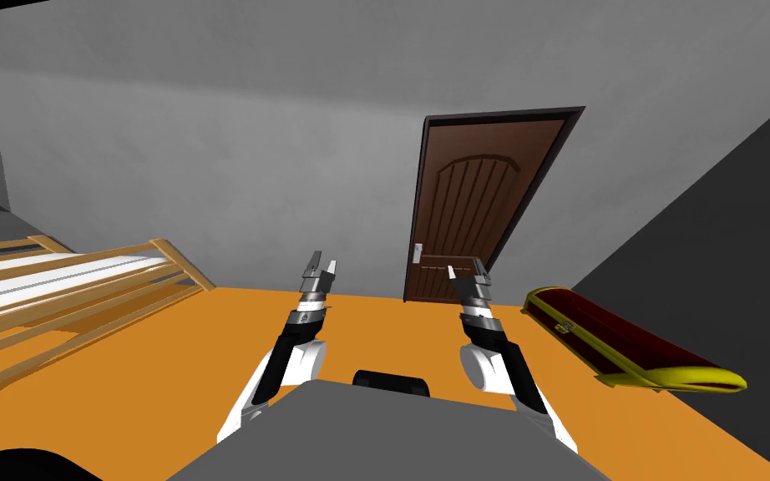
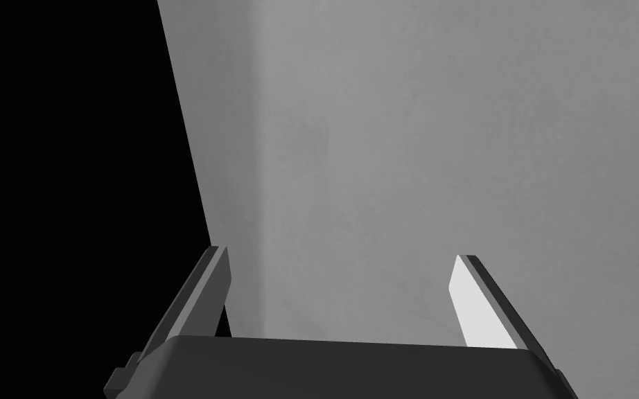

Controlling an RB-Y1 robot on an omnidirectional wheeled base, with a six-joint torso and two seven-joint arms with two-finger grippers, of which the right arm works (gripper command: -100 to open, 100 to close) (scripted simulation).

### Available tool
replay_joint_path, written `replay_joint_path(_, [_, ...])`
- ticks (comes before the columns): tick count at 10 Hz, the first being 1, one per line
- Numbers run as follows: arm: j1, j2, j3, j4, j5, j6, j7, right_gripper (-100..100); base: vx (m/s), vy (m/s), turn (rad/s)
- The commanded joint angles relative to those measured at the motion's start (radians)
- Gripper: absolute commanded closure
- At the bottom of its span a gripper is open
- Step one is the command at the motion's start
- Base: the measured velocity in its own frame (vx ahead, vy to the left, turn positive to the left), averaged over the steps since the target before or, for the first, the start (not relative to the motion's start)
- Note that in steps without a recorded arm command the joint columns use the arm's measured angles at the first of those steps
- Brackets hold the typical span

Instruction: Pull the door open

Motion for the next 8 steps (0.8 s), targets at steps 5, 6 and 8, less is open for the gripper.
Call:
replay_joint_path(5, [-0.053, -0.046, 0.037, 0.136, -0.107, -0.008, -0.147, -100, 0.096, -0.011, 0.012])
replay_joint_path(6, [-0.064, -0.055, 0.043, 0.161, -0.127, -0.009, -0.175, -100, 0.105, -0.009, 0.014])
replay_joint_path(8, [-0.085, -0.072, 0.057, 0.212, -0.168, -0.011, -0.229, -100, 0.103, -0.011, 0.013])
